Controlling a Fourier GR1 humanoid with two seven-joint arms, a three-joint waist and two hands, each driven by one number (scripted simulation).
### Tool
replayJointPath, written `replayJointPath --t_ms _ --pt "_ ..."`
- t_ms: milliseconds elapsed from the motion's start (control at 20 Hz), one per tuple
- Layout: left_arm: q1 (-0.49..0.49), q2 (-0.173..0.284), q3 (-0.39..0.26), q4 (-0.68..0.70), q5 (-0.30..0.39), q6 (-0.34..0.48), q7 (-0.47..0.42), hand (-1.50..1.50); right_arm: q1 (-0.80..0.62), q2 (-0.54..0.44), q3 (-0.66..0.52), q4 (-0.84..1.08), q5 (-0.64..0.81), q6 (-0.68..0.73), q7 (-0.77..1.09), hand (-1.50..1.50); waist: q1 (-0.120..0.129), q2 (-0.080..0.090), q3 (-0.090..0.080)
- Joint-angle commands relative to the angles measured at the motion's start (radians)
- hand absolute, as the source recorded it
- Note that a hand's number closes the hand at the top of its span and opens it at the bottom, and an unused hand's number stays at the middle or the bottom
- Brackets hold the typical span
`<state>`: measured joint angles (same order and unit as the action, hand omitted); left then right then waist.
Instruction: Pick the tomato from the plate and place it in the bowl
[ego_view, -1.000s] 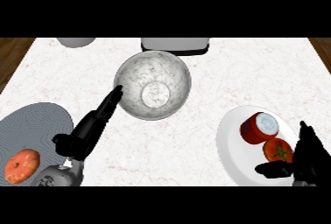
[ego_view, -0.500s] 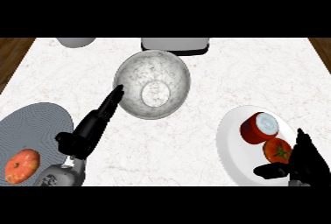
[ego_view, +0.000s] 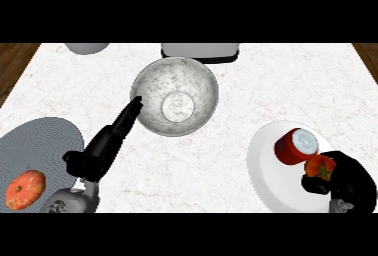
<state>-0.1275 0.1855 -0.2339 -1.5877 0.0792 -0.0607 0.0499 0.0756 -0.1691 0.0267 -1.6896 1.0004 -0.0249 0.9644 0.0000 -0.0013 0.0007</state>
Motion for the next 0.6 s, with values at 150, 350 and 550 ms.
replayJointPath --t_ms 150,350,550 --pt "-0.013 -0.052 0.021 0.036 -0.049 -0.028 0.01 0.0 0.017 0.018 0.0 0.012 0.079 -0.055 -0.036 1.5 -0.002 0.001 -0.001" --pt "-0.085 -0.038 0.049 0.052 -0.033 -0.038 0.043 0.0 -0.068 0.063 0.159 -0.033 0.155 0.049 0.004 1.5 0.002 0.003 -0.002" --pt "-0.062 -0.059 -0.037 0.022 -0.038 -0.086 0.01 0.0 -0.231 0.164 0.463 0.086 0.152 0.182 -0.136 1.5 0.175 0.03 -0.006"
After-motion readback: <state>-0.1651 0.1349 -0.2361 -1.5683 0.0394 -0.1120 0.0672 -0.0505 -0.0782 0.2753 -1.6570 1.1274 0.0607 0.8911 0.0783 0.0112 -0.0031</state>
